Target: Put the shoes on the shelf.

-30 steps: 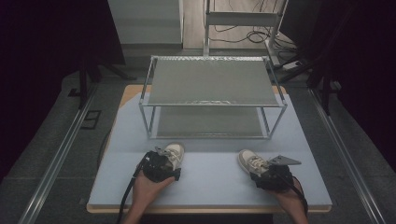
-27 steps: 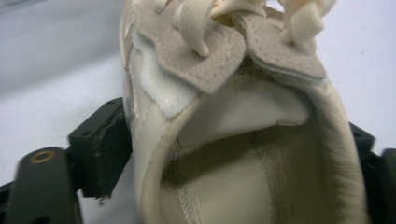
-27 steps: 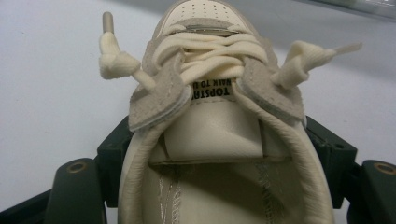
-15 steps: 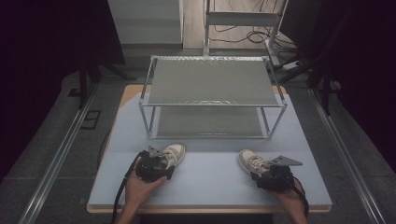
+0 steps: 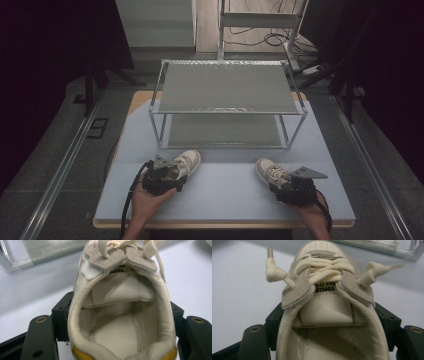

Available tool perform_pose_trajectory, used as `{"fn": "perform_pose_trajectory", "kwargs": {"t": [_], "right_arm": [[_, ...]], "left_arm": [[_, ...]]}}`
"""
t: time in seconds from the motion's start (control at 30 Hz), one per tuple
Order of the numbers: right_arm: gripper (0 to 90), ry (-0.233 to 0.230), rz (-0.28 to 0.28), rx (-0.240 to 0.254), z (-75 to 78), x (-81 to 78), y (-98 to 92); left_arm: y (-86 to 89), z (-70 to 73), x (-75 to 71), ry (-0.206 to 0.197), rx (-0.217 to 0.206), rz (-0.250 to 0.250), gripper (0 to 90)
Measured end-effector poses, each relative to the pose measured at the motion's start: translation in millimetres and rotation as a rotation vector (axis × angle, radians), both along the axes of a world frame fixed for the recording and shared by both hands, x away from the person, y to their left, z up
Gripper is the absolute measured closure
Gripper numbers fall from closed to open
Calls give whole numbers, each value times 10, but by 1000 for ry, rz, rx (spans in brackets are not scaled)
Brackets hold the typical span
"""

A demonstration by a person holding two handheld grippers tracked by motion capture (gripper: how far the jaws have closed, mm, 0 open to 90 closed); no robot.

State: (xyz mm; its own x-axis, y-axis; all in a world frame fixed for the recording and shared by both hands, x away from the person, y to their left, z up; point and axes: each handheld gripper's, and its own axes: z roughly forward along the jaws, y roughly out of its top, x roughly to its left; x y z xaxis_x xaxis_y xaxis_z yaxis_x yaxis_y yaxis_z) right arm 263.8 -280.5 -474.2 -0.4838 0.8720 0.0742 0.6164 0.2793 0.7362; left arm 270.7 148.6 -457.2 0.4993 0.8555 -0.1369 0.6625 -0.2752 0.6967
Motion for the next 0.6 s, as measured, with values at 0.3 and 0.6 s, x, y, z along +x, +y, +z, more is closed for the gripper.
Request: {"fn": "perform_pose_trajectory", "kwargs": {"t": [0.3, 0.6], "right_arm": [[281, -6, 2, 10, 40, 19, 14], [282, -19, 3, 20, 95, 79, 75]], "left_arm": [[35, 18, 45, 0, -22, -9, 304], [49, 85, 115, -33, -58, 2, 304]]}}
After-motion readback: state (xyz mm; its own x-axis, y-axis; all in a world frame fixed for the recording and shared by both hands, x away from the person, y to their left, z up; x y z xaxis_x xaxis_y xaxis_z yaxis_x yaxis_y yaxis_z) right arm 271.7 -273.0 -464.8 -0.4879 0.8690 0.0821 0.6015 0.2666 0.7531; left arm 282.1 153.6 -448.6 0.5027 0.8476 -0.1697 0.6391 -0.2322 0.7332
